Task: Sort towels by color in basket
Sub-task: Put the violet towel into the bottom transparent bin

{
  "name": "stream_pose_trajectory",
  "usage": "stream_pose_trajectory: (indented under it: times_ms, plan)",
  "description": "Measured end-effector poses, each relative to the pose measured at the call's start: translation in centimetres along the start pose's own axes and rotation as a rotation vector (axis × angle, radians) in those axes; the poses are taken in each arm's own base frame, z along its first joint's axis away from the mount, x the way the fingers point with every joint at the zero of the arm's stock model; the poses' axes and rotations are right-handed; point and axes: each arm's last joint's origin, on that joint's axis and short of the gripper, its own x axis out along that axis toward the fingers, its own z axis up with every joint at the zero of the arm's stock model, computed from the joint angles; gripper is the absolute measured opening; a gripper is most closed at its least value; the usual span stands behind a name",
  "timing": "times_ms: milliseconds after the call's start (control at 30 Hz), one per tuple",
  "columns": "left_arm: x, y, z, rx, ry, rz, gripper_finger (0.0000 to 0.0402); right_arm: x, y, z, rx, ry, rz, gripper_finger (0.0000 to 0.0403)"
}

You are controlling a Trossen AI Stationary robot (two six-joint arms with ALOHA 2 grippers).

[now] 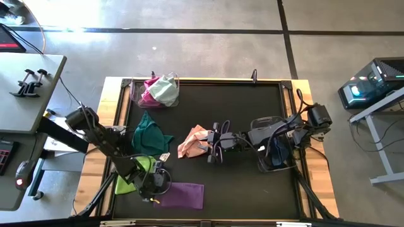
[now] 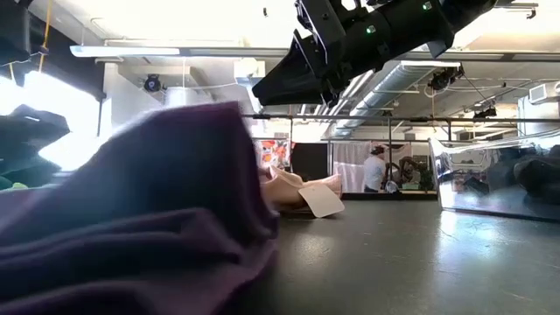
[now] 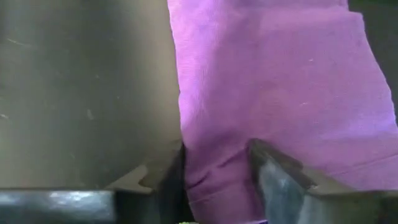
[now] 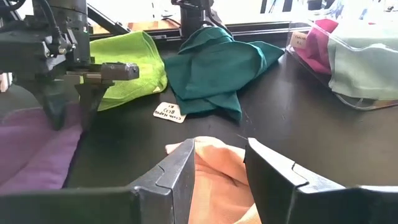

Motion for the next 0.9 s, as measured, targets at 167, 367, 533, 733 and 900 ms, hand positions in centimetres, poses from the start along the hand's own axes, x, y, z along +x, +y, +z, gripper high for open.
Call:
stream_pose_trajectory:
  times_ms: [167,367,533,733,900]
  plan:
    - [0.2,0.7,0.2,0.05,-0.046,0.104,0.0075,0.0,0.0,-0.1,-0.016,0.004,-0.001,0.0134]
    - [0.4,1.5,1.0,0.083,-0.16,0.248,0.0014,1.1,0.1,-1.5,-0.001,0.038,-0.006,0.0134]
    - [-0.9,1.9,2.5,0.149,-0.296,0.368,0.0006,2.2,0.4,-2.9,0.014,0.068,0.017,0.0134]
    - [-3.3,2.6,3.7,0.23,-0.404,0.559,0.0005,2.4,1.0,-2.4,0.036,-0.004,0.133,0.0134]
    - [-5.6,3.5,4.8,0.211,-0.488,0.703,0.0003,2.2,1.4,-1.0,0.039,-0.146,0.224,0.0137]
